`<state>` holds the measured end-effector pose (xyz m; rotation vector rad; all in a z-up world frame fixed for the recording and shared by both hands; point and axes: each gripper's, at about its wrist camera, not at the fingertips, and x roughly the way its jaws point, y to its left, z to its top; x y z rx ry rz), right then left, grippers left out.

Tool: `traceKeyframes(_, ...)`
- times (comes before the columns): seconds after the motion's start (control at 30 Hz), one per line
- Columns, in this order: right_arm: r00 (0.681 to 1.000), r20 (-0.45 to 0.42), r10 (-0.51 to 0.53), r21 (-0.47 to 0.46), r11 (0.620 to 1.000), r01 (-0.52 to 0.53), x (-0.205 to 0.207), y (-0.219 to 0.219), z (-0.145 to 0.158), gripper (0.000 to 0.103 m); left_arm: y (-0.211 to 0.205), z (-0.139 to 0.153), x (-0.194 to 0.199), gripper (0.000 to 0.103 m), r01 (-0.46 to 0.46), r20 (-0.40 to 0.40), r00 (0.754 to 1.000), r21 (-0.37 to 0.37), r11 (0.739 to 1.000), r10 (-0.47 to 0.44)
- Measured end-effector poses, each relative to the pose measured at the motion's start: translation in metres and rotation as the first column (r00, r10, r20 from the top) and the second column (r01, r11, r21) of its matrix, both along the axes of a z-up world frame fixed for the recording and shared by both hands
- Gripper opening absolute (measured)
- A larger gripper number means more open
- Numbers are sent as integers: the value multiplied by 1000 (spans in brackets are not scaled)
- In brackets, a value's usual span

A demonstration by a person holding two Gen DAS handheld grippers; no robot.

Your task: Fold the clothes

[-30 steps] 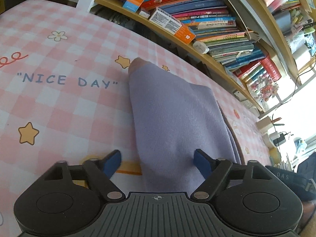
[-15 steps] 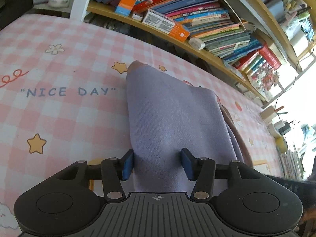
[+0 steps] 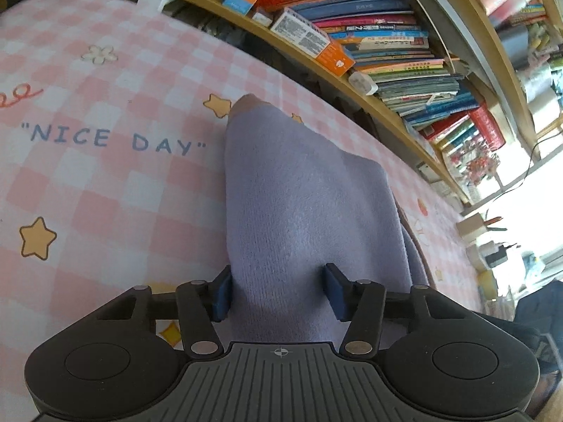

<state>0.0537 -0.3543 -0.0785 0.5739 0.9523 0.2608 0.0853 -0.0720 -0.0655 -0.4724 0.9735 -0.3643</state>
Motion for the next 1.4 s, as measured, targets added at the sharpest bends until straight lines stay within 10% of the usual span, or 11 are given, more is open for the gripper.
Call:
traceKeyframes(0.4, 981, 191, 24, -143, 990, 4, -51, 19, 52, 30, -10, 45, -41, 41, 51, 149, 987, 12, 999, -53)
traceKeyframes(1.4, 979, 195, -54, -216, 972, 97, -103, 65, 59, 31, 13, 54, -60, 41, 156, 173, 972, 32, 987, -159)
